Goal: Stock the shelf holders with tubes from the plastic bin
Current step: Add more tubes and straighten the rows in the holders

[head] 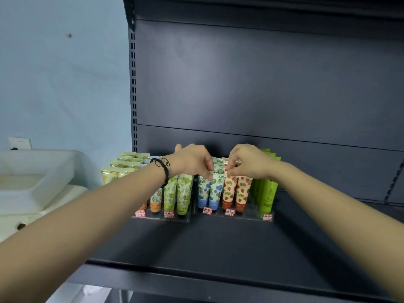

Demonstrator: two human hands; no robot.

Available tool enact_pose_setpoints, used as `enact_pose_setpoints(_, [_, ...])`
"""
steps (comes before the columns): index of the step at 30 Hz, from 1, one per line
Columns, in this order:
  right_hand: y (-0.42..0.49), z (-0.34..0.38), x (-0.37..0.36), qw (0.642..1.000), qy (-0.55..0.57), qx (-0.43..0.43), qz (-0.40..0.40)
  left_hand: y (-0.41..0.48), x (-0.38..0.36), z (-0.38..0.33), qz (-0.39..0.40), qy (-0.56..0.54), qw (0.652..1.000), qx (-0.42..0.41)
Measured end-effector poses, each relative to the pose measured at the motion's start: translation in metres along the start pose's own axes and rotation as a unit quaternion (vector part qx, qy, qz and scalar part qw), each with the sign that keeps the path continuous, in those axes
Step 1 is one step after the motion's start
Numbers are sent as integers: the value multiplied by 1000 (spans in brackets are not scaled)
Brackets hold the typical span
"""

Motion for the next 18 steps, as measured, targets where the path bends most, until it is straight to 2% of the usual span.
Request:
enact_pose_setpoints(9, [5, 9, -8, 999, 21, 5, 34, 2, -1, -7, -3, 14, 1000, 3])
enact_pose_setpoints(13, [7, 14, -16, 999, -24, 11, 33, 3, -4, -6, 17, 40, 999, -1])
enact_pose_setpoints(18, [13, 13, -17, 998, -52, 16, 12, 7, -1, -8, 4, 33, 999, -2])
Point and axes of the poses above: each hand's wrist, its own y-axis towards the middle knuckle, its own x-axis out of the back of the hand, z = x × y, the point moved 10 cm from there along y, towards the middle knuckle, and after that the axes turned 1 degree about -z, right-handed, at the moved point
